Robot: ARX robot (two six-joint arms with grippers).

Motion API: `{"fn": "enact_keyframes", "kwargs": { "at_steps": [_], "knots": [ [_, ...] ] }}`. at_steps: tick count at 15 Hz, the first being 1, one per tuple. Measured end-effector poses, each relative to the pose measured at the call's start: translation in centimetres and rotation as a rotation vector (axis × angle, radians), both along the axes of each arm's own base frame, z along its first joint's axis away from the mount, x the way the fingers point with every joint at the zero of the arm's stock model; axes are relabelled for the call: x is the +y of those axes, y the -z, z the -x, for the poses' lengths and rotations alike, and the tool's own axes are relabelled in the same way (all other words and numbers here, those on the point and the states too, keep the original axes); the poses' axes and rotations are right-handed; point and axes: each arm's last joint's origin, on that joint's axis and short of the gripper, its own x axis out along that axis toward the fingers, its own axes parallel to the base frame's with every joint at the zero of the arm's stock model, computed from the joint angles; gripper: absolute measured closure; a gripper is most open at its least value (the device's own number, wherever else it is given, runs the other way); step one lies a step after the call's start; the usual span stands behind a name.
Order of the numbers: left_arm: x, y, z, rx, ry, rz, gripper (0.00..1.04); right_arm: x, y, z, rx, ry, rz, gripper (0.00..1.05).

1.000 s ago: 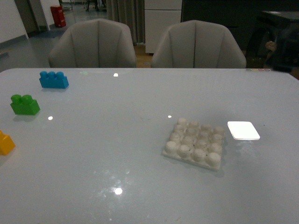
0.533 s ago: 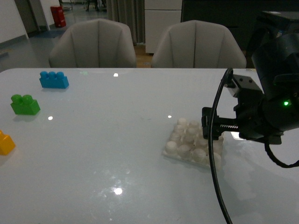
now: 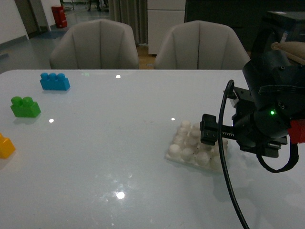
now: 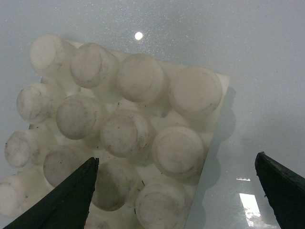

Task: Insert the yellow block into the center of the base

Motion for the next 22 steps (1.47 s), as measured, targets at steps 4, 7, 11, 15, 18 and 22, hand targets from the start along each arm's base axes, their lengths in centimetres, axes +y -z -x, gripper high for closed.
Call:
{"fn": "enact_keyframes", "kwargs": {
  "at_steps": [4, 7, 11, 15, 18, 22],
  "knots": [
    [0.0, 0.0, 0.0, 0.0, 0.0, 0.0, 0.07, 0.7, 0.5, -0.7, 0.007, 0.022, 0.002, 0.06],
    [0.0, 0.0, 0.0, 0.0, 0.0, 0.0, 0.07, 1.6, 0.7, -1.1, -0.002, 0.012, 0.014, 0.06],
    [0.0, 0.0, 0.0, 0.0, 0.0, 0.0, 0.07, 3.0, 0.9, -0.9, -0.013, -0.011, 0.009, 0.06],
    [0.0, 0.0, 0.0, 0.0, 0.0, 0.0, 0.07, 5.4, 0.9, -0.3, -0.017, -0.046, -0.028, 0.06],
    [0.0, 0.0, 0.0, 0.0, 0.0, 0.0, 0.07, 7.5, 0.9, 0.0, -0.02, -0.112, -0.042, 0.06],
    [0.0, 0.0, 0.0, 0.0, 0.0, 0.0, 0.07, 10.6, 0.7, 0.1, -0.006, -0.167, -0.069, 0.06]
  ]
}}
